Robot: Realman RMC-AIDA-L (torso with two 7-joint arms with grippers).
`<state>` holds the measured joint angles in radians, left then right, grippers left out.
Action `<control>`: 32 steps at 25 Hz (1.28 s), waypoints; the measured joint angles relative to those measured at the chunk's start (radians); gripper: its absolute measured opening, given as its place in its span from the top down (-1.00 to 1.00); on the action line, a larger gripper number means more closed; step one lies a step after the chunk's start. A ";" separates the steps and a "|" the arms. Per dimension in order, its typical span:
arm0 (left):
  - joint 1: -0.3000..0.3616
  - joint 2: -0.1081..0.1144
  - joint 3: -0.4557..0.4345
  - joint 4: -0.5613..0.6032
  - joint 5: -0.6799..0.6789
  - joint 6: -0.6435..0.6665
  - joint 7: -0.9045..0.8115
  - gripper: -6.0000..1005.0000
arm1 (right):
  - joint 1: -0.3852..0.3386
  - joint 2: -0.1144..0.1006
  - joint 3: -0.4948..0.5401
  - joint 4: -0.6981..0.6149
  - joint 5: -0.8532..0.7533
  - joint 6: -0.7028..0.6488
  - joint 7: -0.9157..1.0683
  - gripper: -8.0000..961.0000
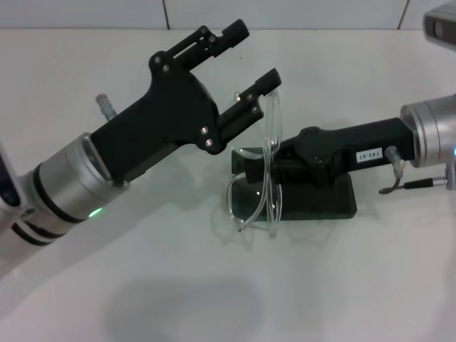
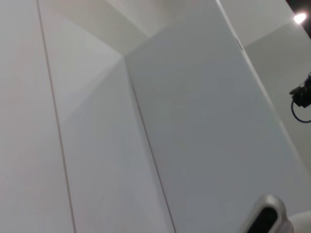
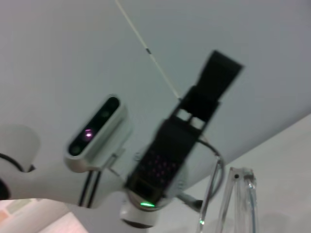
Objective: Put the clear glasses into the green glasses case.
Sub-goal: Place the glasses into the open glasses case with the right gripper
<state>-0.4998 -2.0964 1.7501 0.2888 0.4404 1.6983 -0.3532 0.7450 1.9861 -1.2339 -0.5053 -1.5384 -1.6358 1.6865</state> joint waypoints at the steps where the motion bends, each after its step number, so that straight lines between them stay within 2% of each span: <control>1: 0.006 0.000 0.000 0.002 -0.003 0.003 0.000 -0.15 | 0.000 -0.003 -0.001 -0.003 0.000 0.010 0.000 0.61; 5: 0.030 0.001 0.000 0.003 -0.011 0.006 0.000 -0.15 | 0.006 -0.024 -0.002 -0.031 -0.018 0.033 0.007 0.61; 8: 0.051 0.002 0.000 -0.001 -0.027 0.007 0.001 -0.15 | 0.009 -0.032 -0.001 -0.064 -0.044 0.042 0.031 0.61; 17: 0.062 0.003 0.001 -0.007 -0.026 0.002 -0.002 -0.15 | 0.030 -0.026 -0.003 -0.103 -0.104 0.071 0.049 0.60; 22: 0.072 0.005 0.001 -0.008 -0.027 0.004 -0.004 -0.15 | 0.045 -0.022 -0.006 -0.268 -0.279 0.073 0.155 0.60; 26: 0.112 0.014 -0.003 -0.002 -0.051 0.010 -0.016 -0.15 | 0.107 -0.007 -0.009 -0.432 -0.520 0.029 0.282 0.60; 30: 0.138 0.017 -0.020 -0.001 -0.062 0.025 -0.039 -0.15 | 0.212 0.022 -0.018 -0.480 -0.719 -0.029 0.344 0.60; 32: 0.157 0.020 -0.040 -0.008 -0.062 0.041 -0.066 -0.15 | 0.275 0.035 -0.067 -0.475 -0.808 -0.023 0.377 0.59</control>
<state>-0.3432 -2.0759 1.7096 0.2810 0.3784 1.7394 -0.4195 1.0199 2.0208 -1.3013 -0.9807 -2.3462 -1.6587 2.0640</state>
